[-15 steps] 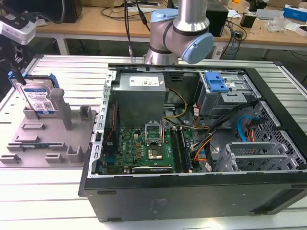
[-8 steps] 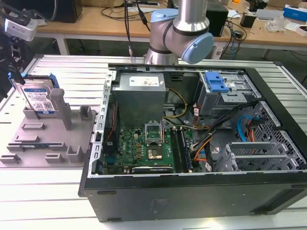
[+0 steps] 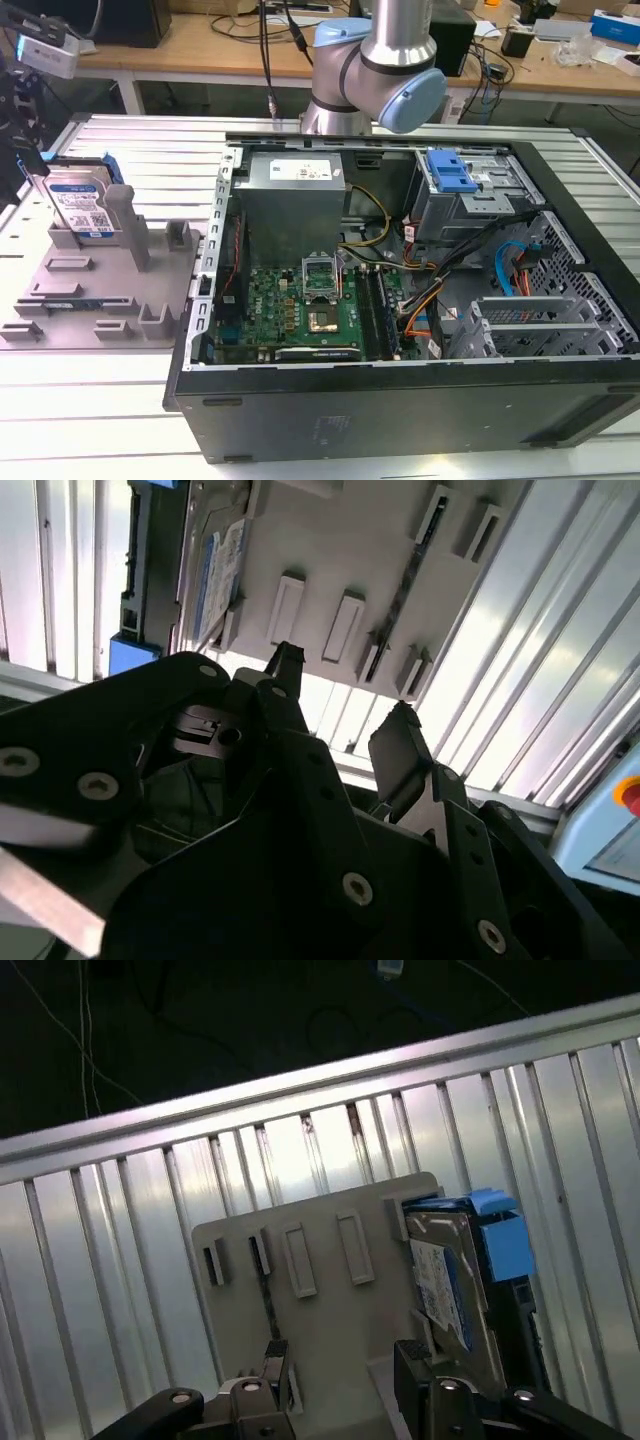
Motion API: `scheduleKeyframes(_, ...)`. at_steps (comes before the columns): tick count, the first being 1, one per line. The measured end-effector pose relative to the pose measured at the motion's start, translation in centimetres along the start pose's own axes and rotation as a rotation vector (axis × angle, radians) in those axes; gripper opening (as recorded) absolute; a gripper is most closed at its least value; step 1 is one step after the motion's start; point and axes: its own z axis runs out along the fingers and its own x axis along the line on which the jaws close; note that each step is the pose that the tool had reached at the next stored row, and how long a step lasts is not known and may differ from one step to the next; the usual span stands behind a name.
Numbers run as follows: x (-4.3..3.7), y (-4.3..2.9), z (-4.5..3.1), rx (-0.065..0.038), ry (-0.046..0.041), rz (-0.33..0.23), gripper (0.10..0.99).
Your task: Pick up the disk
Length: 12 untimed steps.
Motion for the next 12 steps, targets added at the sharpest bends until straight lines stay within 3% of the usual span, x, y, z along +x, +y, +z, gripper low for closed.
scheduleKeyframes(5, 0.0, 0.0, 0.04, 0.0, 0.0035, -0.116, 0.541)
scheduleKeyframes(10, 0.0, 0.0, 0.04, 0.0, 0.0042, -0.125, 0.541)
scheduleKeyframes(12, -0.45, 0.1, 0.04, 0.0, 0.0074, -0.128, 0.541)
